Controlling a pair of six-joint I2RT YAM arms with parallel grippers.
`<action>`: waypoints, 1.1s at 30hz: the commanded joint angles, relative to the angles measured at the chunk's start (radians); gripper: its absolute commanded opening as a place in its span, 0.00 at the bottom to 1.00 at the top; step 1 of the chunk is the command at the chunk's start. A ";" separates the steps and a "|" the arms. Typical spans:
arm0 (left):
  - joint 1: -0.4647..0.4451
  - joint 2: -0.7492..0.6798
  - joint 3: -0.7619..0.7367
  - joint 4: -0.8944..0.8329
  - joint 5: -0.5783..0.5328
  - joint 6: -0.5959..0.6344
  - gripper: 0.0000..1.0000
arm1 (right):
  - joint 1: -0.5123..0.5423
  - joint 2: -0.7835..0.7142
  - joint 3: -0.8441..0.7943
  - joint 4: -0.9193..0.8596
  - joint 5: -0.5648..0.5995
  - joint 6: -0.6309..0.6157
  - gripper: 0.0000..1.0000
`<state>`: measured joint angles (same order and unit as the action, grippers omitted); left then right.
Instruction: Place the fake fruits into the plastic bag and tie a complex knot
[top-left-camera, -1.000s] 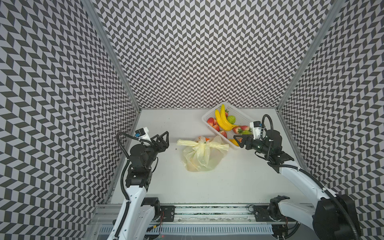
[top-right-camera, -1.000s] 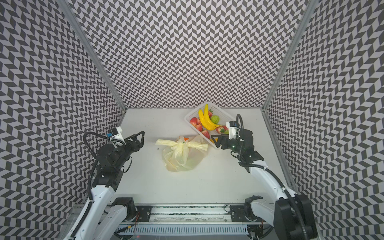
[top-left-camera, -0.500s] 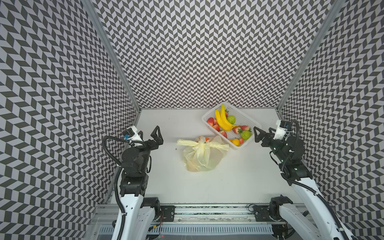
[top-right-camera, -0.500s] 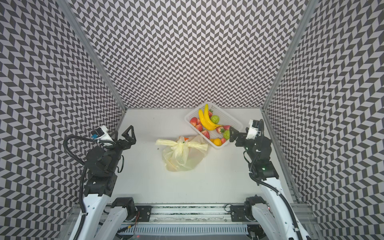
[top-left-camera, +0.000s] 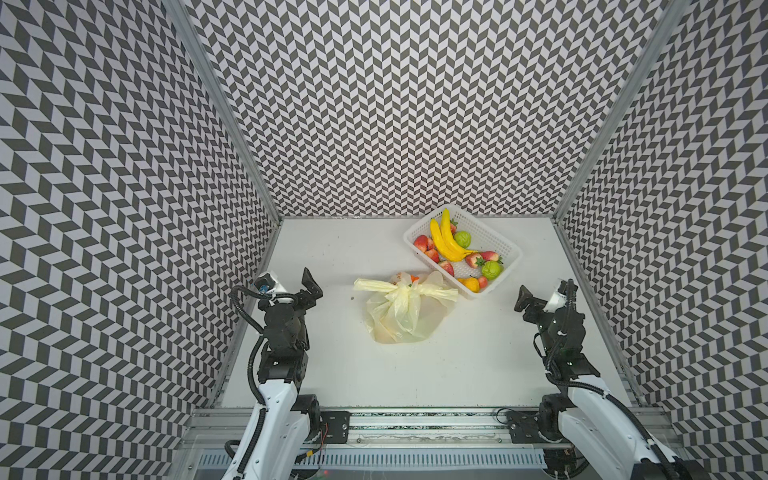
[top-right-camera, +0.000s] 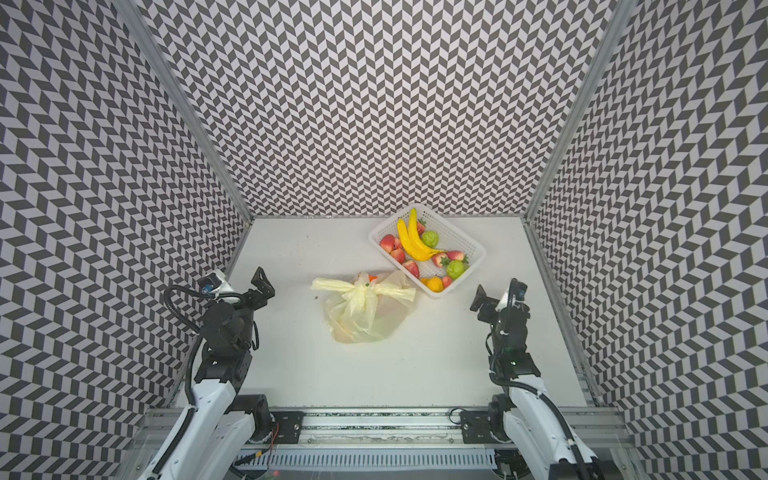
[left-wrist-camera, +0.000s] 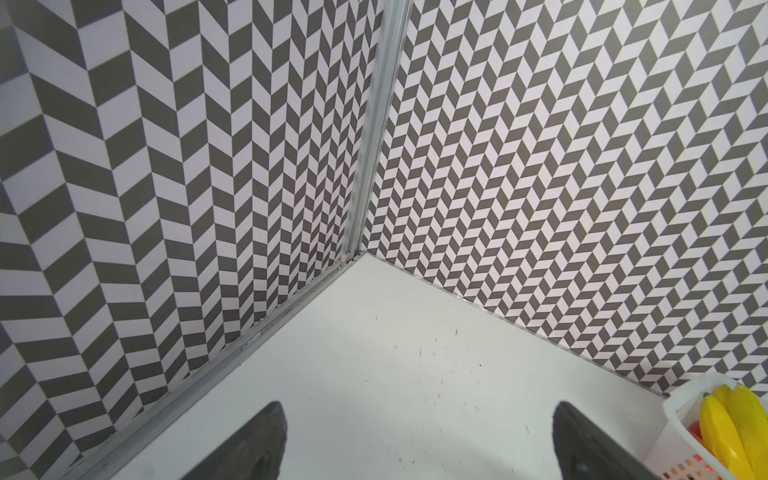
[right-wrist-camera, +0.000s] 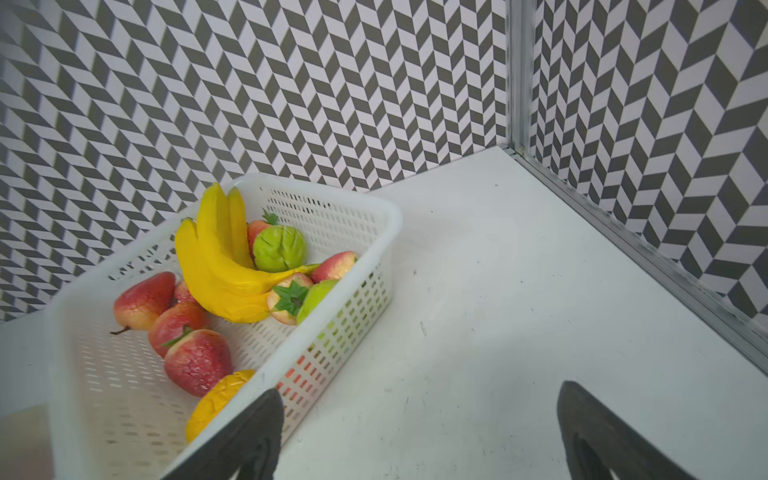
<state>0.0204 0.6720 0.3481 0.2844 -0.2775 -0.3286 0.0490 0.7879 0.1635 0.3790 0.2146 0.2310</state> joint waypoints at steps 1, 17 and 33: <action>0.006 0.031 -0.013 0.079 -0.029 0.005 1.00 | -0.005 0.027 -0.033 0.198 0.052 -0.038 1.00; 0.007 0.064 -0.008 0.095 0.004 0.023 1.00 | -0.004 0.292 -0.115 0.672 0.015 -0.111 1.00; 0.009 0.146 -0.027 0.156 -0.025 0.031 1.00 | 0.000 0.776 -0.206 1.441 -0.126 -0.243 1.00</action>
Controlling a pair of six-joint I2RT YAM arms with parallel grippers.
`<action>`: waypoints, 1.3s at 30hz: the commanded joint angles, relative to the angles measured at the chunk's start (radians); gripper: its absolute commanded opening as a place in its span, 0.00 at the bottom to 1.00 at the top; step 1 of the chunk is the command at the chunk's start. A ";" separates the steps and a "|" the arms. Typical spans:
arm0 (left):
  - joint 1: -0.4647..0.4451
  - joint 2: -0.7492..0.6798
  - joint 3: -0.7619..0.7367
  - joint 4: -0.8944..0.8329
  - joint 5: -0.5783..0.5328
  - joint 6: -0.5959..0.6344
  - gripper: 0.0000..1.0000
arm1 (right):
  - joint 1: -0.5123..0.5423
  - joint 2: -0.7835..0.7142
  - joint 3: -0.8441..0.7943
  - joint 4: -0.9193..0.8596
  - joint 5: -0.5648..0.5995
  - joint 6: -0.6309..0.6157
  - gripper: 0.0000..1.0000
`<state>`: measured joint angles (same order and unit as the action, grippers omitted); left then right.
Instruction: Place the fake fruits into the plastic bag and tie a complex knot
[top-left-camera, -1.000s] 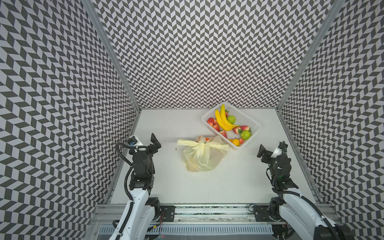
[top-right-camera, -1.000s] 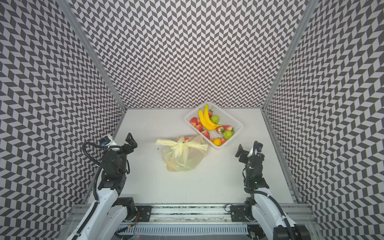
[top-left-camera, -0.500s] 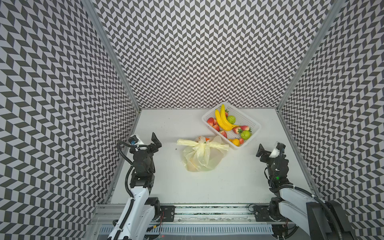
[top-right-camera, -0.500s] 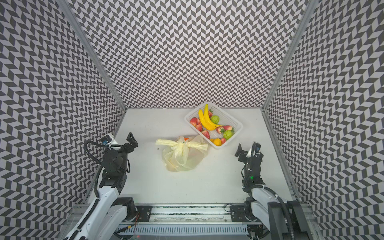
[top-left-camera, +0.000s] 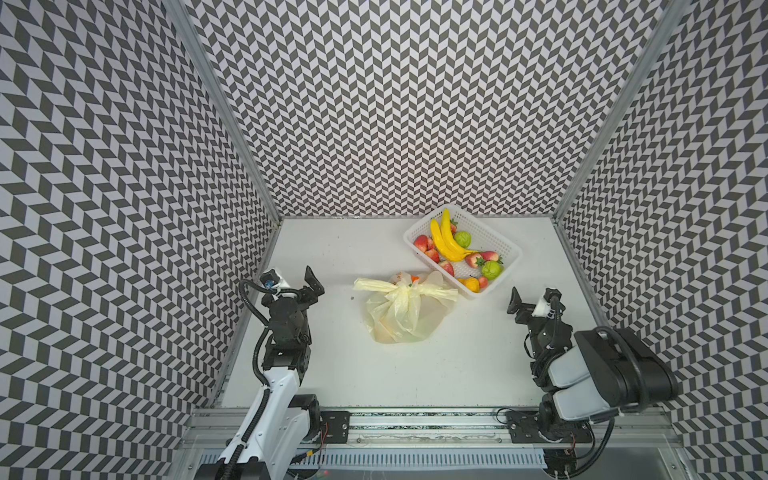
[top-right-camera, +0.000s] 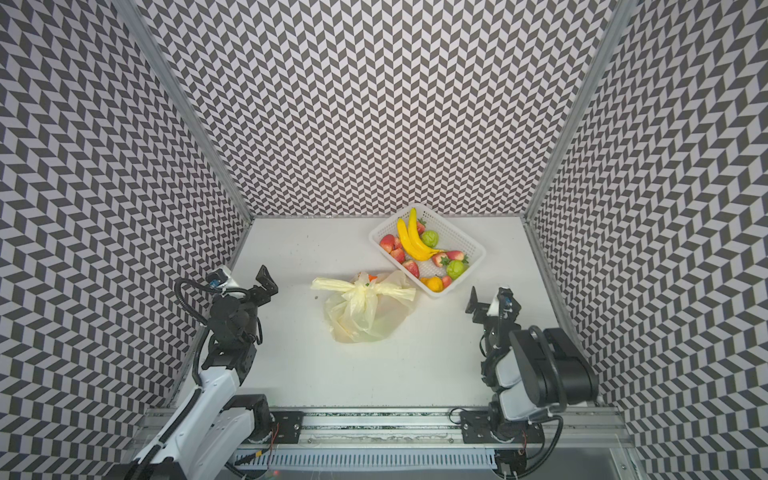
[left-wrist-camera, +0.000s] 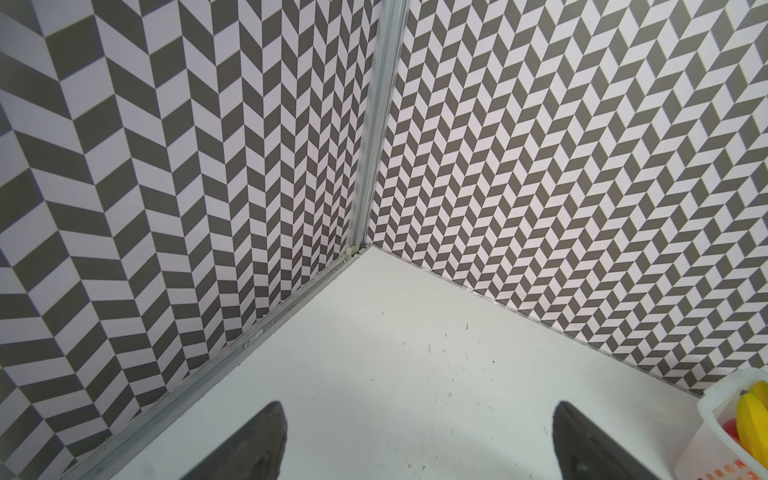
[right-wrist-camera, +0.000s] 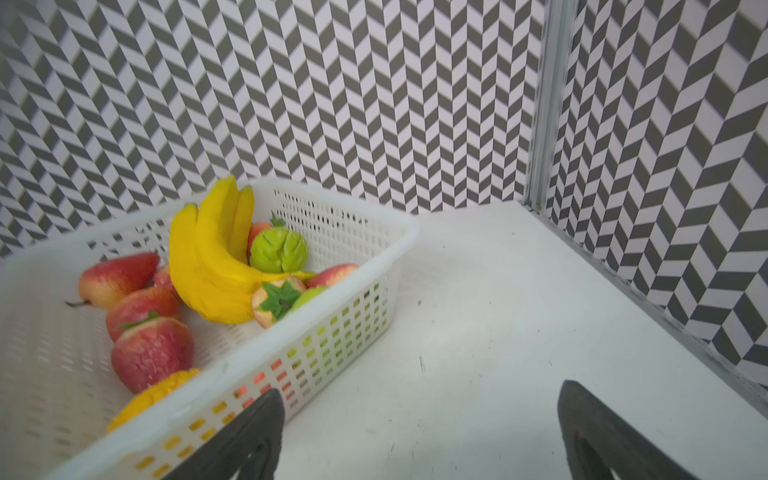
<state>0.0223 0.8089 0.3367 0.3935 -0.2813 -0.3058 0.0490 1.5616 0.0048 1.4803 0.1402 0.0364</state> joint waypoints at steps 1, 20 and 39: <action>0.007 0.014 -0.018 0.054 -0.024 0.010 1.00 | 0.001 0.000 -0.048 0.338 -0.055 -0.049 1.00; 0.007 0.140 -0.062 0.193 -0.068 0.072 1.00 | 0.000 0.010 0.226 -0.106 -0.015 -0.028 1.00; -0.010 0.355 -0.204 0.681 0.140 0.276 1.00 | 0.001 0.008 0.228 -0.121 -0.036 -0.039 1.00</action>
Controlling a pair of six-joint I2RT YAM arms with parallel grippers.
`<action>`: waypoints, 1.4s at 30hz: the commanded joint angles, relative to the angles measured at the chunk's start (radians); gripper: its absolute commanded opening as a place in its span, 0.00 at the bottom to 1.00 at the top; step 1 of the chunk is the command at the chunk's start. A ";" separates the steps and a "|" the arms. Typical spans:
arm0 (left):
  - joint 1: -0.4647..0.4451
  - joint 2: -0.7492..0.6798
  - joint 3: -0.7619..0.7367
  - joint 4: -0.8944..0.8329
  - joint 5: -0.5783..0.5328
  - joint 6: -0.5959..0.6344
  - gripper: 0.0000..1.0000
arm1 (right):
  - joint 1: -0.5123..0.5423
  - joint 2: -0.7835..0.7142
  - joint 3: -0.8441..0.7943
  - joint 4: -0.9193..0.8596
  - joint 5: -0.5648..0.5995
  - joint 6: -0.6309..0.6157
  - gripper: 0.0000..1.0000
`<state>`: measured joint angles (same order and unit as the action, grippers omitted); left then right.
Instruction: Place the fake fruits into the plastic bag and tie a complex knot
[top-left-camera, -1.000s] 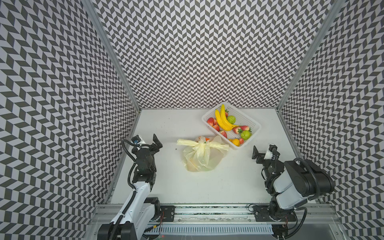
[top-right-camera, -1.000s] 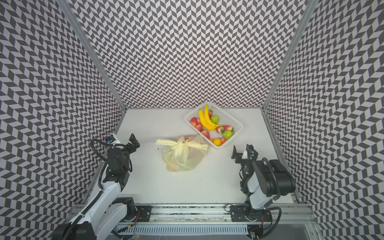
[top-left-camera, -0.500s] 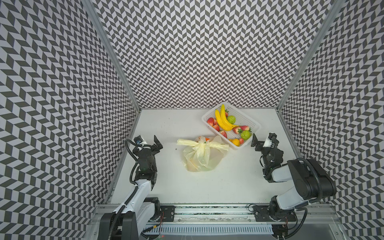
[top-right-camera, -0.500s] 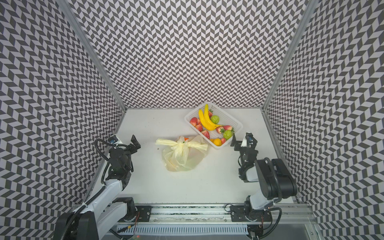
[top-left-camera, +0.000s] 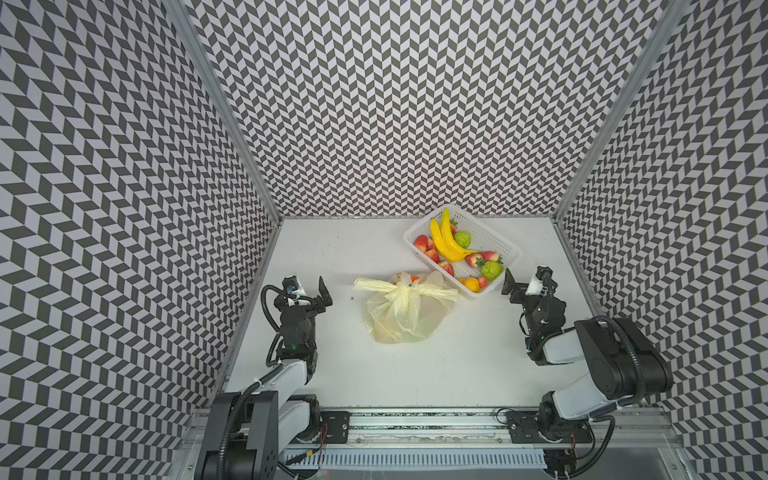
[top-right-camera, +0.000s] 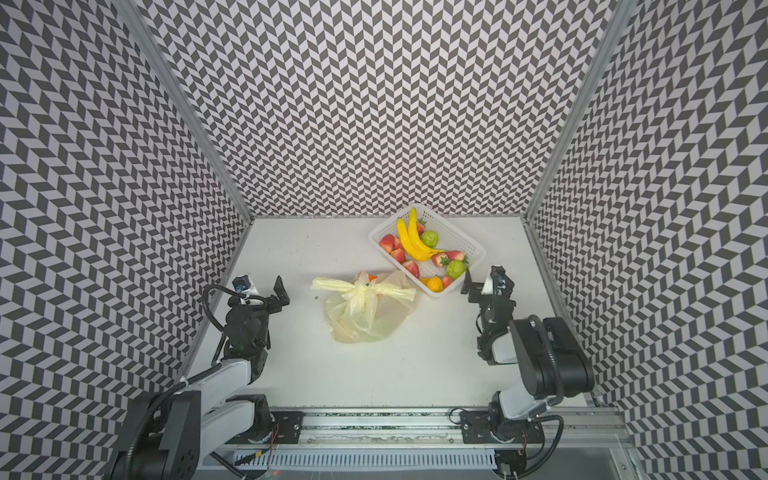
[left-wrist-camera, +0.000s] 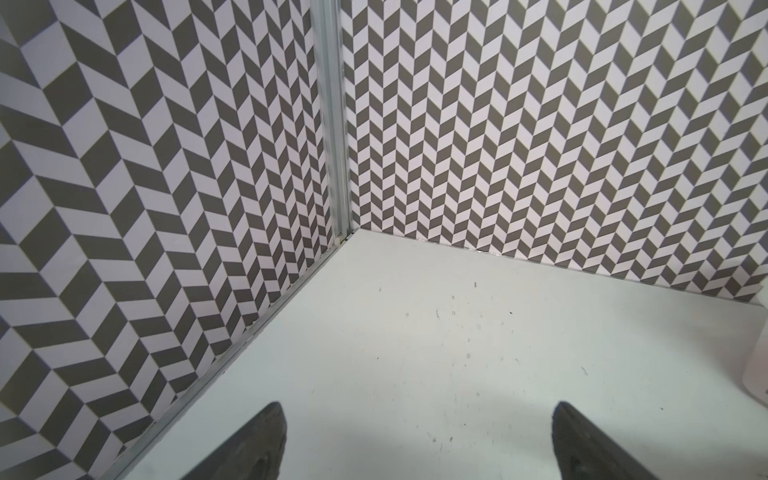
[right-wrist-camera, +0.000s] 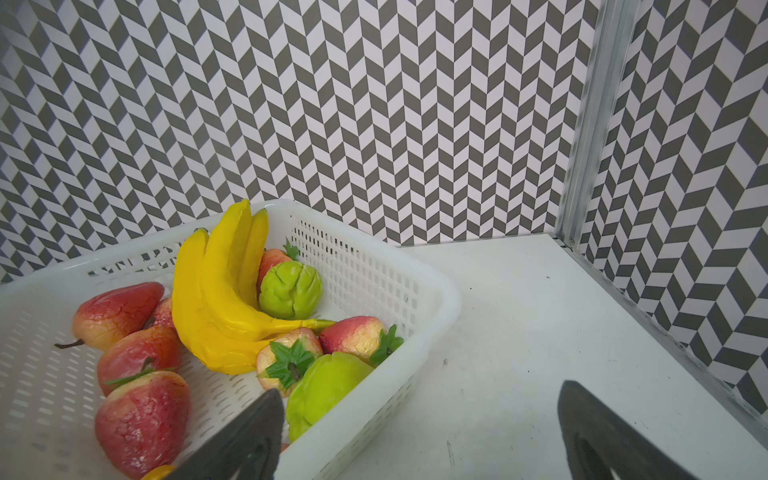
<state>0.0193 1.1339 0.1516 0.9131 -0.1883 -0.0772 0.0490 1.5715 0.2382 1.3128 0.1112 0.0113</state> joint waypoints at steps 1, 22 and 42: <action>-0.007 0.052 -0.025 0.192 0.064 0.056 1.00 | 0.000 -0.002 -0.005 0.048 -0.008 -0.014 1.00; -0.019 0.426 0.114 0.322 0.194 0.083 1.00 | 0.001 -0.001 -0.002 0.042 -0.007 -0.011 1.00; -0.032 0.427 0.106 0.341 0.175 0.091 1.00 | 0.000 -0.002 -0.004 0.046 -0.010 -0.012 1.00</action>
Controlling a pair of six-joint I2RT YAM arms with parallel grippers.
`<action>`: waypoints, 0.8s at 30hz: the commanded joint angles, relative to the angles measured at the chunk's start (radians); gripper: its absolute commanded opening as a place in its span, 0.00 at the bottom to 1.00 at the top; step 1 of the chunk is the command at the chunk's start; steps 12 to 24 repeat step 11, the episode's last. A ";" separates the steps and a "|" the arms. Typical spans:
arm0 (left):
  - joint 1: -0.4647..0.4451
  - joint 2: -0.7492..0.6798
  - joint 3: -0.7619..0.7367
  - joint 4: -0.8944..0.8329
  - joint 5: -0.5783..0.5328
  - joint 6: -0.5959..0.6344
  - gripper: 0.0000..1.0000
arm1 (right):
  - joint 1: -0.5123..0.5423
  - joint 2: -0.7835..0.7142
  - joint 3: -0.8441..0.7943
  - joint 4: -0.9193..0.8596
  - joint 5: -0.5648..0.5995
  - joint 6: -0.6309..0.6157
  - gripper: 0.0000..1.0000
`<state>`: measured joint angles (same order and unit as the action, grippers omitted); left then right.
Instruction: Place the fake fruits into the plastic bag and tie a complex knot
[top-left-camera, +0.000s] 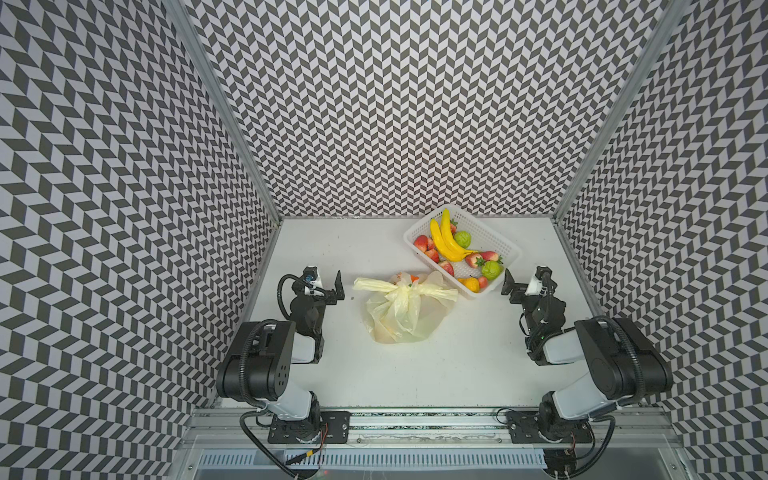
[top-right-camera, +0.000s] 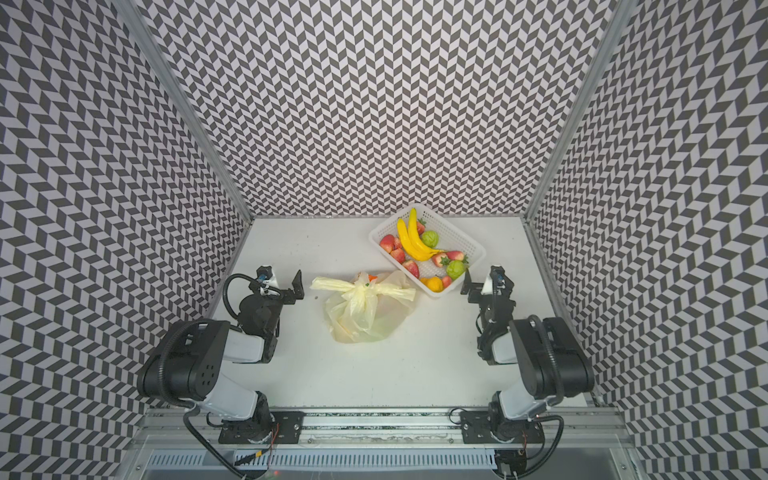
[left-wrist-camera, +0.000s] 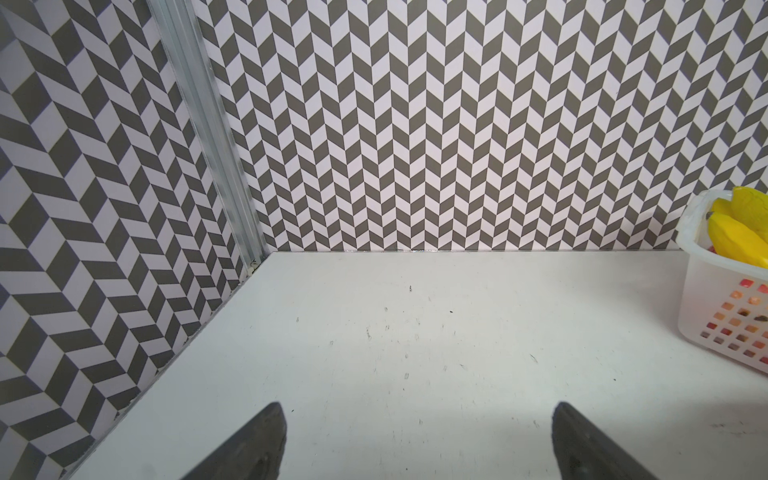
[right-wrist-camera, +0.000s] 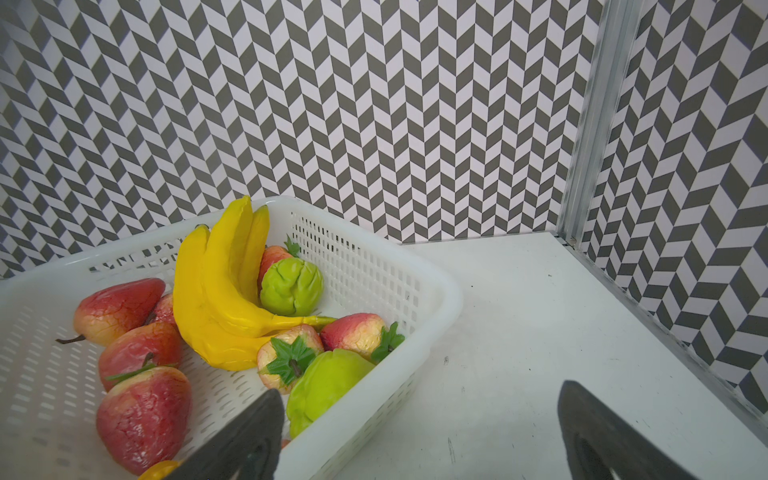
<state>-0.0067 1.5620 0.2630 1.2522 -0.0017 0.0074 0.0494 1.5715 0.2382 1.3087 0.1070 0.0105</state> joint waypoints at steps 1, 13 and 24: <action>-0.006 -0.002 -0.006 0.002 -0.011 0.007 1.00 | 0.000 -0.002 -0.004 0.050 -0.005 -0.012 1.00; -0.001 -0.001 -0.002 -0.003 -0.002 0.002 1.00 | 0.000 -0.002 -0.004 0.050 -0.004 -0.012 1.00; -0.001 -0.001 -0.002 -0.003 -0.002 0.002 1.00 | 0.000 -0.002 -0.004 0.050 -0.004 -0.012 1.00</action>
